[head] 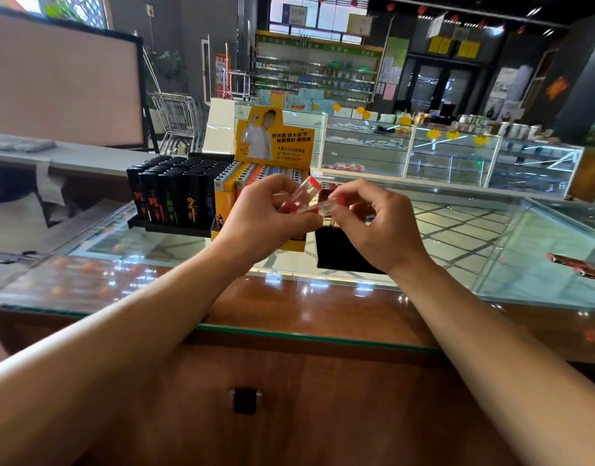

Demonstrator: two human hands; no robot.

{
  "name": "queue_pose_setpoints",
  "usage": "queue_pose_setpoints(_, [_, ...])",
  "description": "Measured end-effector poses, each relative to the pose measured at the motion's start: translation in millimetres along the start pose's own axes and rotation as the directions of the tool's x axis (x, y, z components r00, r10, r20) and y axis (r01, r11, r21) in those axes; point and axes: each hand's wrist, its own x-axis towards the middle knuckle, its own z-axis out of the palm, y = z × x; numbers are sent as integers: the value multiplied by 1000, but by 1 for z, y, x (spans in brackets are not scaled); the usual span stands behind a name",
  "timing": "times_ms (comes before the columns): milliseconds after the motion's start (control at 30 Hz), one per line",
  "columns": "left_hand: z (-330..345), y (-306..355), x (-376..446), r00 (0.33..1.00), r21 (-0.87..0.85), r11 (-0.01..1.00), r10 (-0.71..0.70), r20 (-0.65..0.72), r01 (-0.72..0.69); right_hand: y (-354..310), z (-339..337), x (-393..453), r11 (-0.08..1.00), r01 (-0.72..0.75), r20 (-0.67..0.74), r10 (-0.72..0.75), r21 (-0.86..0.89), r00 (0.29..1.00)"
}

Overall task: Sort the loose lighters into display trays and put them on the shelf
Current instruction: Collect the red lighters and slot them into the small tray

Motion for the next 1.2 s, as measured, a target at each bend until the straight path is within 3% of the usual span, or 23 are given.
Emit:
queue_pose_setpoints(200, [-6,1,3,1000,-333,943,-25,-2,23,3,-1,-1,999,-24,44,25,-24,999])
queue_pose_setpoints(333, [-6,5,2,999,-411,911,-41,-18,30,4,-1,-1,999,0,92,5,-52,996])
queue_pose_setpoints(533, [-2,2,2,998,-279,960,-3,-64,-15,-2,4,-3,1000,7,177,-5,-7,984])
queue_pose_setpoints(800, [5,-2,3,999,-216,976,-15,-47,5,-8,14,-4,998,42,88,-37,-53,995])
queue_pose_setpoints(1200, [3,0,2,997,-177,984,-16,-81,1,0,0,-3,995,-50,-13,51,84,999])
